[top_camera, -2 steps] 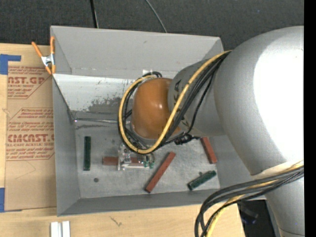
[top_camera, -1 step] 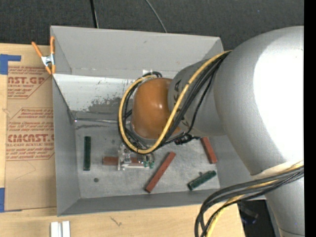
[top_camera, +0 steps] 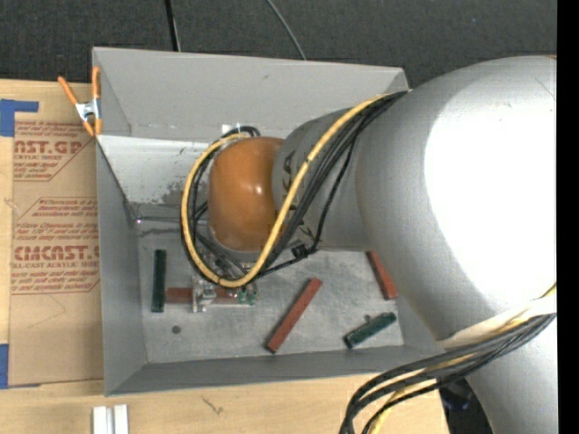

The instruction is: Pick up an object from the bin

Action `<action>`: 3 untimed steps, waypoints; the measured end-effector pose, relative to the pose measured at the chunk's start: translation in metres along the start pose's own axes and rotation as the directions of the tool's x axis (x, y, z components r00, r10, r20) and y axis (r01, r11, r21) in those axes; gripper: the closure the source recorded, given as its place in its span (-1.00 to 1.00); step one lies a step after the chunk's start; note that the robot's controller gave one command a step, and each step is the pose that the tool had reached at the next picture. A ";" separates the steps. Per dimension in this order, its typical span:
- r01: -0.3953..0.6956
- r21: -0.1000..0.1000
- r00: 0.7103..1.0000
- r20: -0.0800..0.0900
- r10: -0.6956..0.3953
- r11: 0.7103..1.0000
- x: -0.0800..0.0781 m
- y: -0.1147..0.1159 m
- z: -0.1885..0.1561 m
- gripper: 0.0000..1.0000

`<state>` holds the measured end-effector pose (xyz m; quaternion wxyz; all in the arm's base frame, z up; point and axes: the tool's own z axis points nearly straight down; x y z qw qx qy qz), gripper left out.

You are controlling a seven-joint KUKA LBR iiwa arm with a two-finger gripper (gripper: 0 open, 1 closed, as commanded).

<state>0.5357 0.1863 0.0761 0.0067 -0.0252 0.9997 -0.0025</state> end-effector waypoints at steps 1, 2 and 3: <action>0.020 -0.001 1.000 -0.001 -0.020 1.000 -0.001 0.013 0.000 1.00; 0.147 -0.009 0.989 -0.007 -0.147 0.989 0.014 0.000 -0.034 1.00; 0.081 -0.010 0.997 -0.003 -0.081 0.997 -0.005 0.041 -0.186 1.00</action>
Offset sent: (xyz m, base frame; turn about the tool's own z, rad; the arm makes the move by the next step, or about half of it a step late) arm -0.0255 -0.0283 0.0014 -0.2457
